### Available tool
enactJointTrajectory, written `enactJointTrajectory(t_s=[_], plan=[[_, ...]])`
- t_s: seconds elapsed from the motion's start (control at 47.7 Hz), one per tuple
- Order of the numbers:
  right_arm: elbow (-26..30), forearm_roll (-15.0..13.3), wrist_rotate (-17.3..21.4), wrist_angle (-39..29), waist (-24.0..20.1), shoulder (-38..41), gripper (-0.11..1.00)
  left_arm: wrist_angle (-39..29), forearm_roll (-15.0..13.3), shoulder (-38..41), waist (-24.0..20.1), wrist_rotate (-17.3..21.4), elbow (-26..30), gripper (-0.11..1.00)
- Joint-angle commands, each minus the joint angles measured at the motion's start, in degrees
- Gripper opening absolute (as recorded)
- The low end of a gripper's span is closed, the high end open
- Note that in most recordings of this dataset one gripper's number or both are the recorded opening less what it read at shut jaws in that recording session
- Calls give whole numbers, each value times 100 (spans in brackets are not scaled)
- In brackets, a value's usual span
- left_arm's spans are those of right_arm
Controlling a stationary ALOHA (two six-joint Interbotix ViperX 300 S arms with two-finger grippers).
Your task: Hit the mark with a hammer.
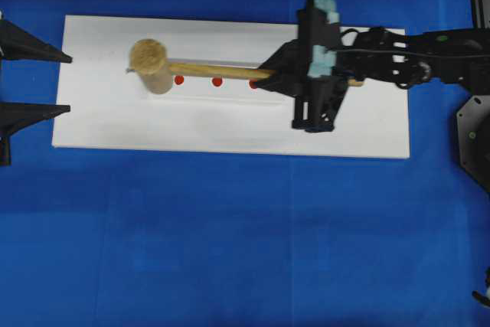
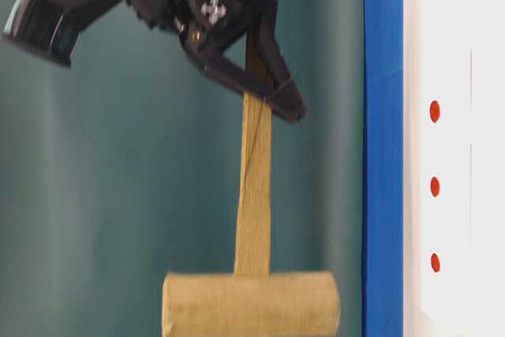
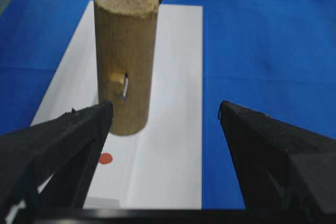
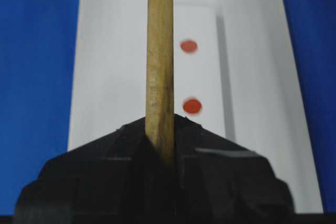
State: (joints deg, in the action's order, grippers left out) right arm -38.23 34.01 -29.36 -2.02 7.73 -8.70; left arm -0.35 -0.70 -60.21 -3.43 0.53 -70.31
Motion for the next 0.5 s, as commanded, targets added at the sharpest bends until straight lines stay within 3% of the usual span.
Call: enactJointTrajectory(t_s=[0.0, 0.315, 0.482], plan=[[360, -70, -18, -18, -44, 53, 1, 9, 0, 35, 0, 0, 62, 80], [448, -132, -9, -88, -62, 123, 1, 18, 0, 141, -9, -9, 53, 80], [448, -132, -9, -62, -70, 123, 1, 475, 9, 554, -9, -9, 53, 80]])
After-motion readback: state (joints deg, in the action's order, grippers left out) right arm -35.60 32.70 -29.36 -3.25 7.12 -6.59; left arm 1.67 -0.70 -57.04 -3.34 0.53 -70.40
